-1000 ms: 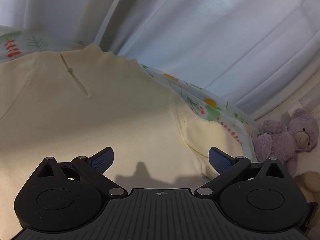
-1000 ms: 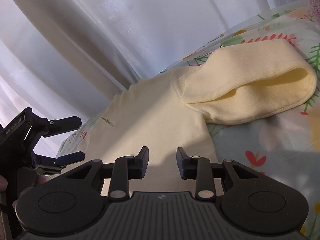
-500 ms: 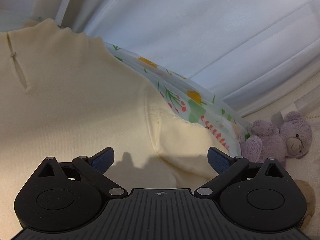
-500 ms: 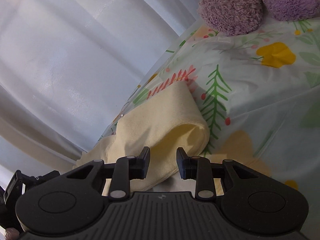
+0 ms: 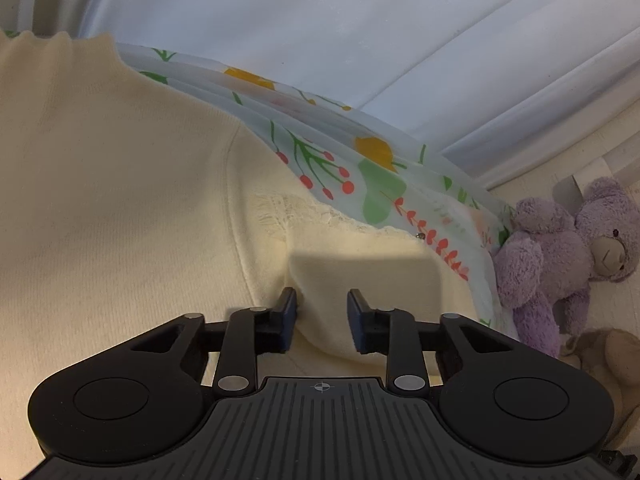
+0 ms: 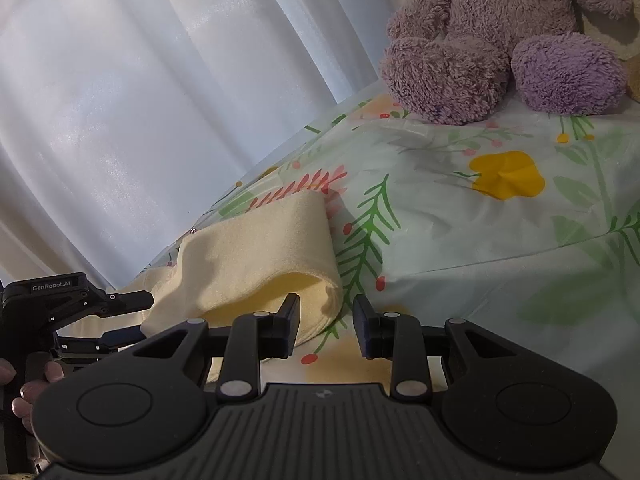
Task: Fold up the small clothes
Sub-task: 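Lift the sleeve with the right gripper while the left gripper pinches the sweater near the collar, then lay the sleeve across the sweater body with the right gripper and open it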
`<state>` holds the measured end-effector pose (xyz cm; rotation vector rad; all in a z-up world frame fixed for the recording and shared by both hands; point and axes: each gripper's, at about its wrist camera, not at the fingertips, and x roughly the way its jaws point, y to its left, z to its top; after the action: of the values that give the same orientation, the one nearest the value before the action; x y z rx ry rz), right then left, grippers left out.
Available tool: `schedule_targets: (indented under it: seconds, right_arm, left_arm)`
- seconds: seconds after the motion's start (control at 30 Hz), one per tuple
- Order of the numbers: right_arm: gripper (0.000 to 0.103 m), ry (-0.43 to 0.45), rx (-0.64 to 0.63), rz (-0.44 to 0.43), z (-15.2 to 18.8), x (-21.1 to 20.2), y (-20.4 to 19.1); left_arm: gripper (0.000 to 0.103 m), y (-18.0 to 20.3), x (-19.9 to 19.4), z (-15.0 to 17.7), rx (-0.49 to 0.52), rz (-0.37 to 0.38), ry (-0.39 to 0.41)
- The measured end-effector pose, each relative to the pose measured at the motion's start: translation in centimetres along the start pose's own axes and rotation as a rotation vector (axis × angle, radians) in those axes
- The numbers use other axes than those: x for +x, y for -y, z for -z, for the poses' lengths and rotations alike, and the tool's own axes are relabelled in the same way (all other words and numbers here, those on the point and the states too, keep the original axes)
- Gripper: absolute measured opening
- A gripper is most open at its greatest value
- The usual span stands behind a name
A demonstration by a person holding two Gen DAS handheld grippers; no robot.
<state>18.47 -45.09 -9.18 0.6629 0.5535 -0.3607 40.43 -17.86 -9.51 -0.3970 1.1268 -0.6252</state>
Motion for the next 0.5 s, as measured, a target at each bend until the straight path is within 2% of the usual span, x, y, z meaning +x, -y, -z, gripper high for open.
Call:
schedule_targets:
  seconds: [0.03, 0.2, 0.37, 0.47, 0.5]
  right_arm:
    - [0.030, -0.003, -0.001, 0.000, 0.1, 0.0, 0.0]
    - [0.030, -0.015, -0.008, -0.005, 0.3, 0.0, -0.2]
    - [0.030, -0.016, -0.015, -0.012, 0.0, -0.1, -0.3]
    - [0.030, -0.010, -0.028, -0.012, 0.0, -0.3, -0.5]
    - [0.030, -0.012, -0.035, -0.010, 0.1, -0.3, -0.6]
  left_arm:
    - [0.009, 0.0, 0.2, 0.0, 0.004, -0.010, -0.006]
    - [0.006, 0.3, -1.2, 0.3, 0.039, -0.040, 0.060]
    - [0.006, -1.3, -7.2, 0.8, 0.060, -0.043, 0.160]
    - [0.006, -3.3, -10.8, 1.1, 0.032, -0.132, 0.228]
    - [0.006, -4.0, -11.9, 1.2, 0.023, -0.200, 0.253]
